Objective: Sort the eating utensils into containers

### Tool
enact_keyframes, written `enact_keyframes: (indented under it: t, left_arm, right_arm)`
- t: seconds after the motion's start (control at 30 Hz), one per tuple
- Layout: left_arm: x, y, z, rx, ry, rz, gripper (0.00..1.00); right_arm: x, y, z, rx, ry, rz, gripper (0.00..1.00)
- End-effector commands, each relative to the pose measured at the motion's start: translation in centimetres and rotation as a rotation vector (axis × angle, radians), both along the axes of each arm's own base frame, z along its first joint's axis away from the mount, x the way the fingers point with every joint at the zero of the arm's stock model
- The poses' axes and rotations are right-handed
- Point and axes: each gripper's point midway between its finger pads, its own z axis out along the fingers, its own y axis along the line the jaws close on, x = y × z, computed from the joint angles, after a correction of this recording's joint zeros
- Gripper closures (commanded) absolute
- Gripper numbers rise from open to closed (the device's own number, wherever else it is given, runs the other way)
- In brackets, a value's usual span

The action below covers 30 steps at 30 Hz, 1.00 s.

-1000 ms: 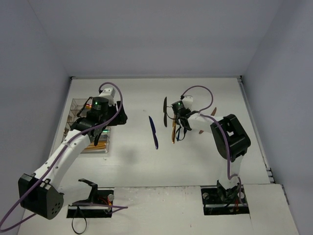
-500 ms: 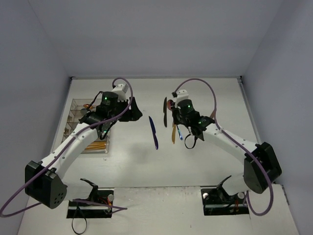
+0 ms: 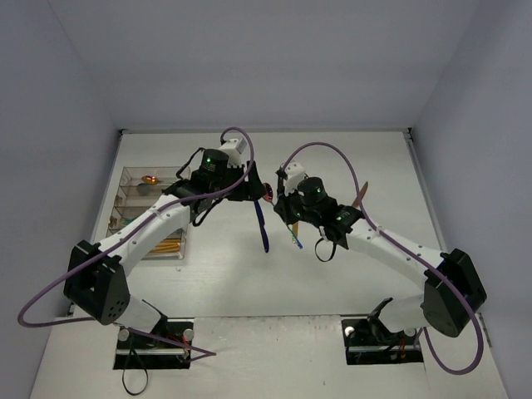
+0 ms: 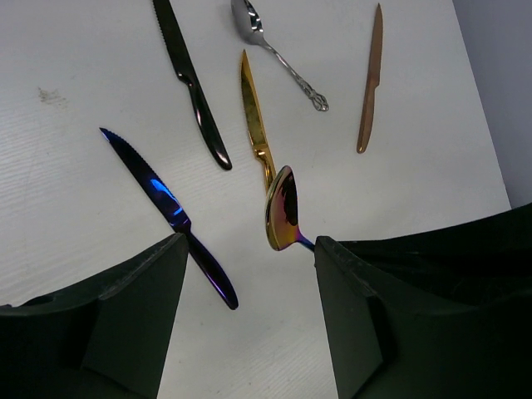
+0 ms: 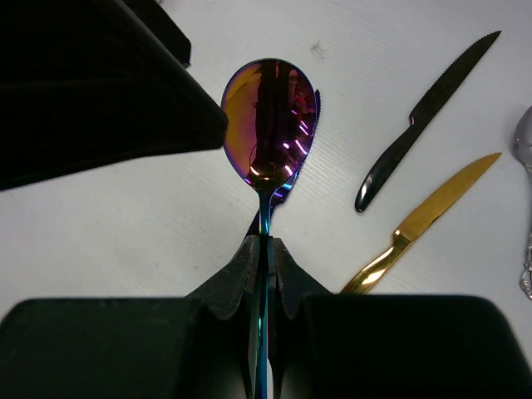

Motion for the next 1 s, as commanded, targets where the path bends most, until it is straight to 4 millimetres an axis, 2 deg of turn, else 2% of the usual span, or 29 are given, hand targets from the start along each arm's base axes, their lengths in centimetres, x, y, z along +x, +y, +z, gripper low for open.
enact_keyframes:
  t: [0.0,0.1,0.2,0.47,0.53,0.6,0.7,0.73,0.83,0.97]
  left_arm:
    - [1.1,-1.7,3.6,-0.076,-0.086,-0.011,0.41]
    - [1.1,-2.6,2.9,-0.076,-0.066,-0.026,0.45]
    - [1.1,-3.3,2.9,-0.093,-0.064,-0.035,0.56]
    - [1.0,-4.0,2.3,-0.11,-0.055,-0.048,0.96]
    - [0.9,-4.0,2.1,-0.107,-0.052,-0.049,1.0]
    - [0.9,-3.9,2.0,-0.103,-0.05,-0.044,1.0]
    - [1.2,-3.1,1.7,-0.075,-0.057,-0.008,1.0]
    - [1.3,-2.8,1.4,-0.06,-0.054,0.002,1.0]
    - [2.3,-0.9,1.0,-0.016,-0.053,0.068,1.0]
    - [4.7,4.2,0.5,0.006,-0.027,0.242,1.0]
  right_arm:
    - [0.2,1.8,3.7,0.116,-0.082,0.044,1.0]
    - [0.3,2.0,3.7,0.124,-0.081,0.045,1.0]
    - [0.2,2.2,3.6,0.128,-0.075,0.051,1.0]
    - [0.2,2.3,3.0,0.129,-0.06,0.045,1.0]
    - [0.3,2.3,3.0,0.129,-0.06,0.044,0.99]
    - [0.4,2.2,2.9,0.125,-0.059,0.034,0.93]
    - [0.5,2.0,2.8,0.121,-0.06,0.021,0.7]
    - [0.6,1.7,2.8,0.12,-0.064,0.004,0.65]
    - [0.9,1.0,2.8,0.112,-0.075,-0.036,0.57]
    - [1.1,-0.9,3.1,0.099,-0.105,-0.112,0.5]
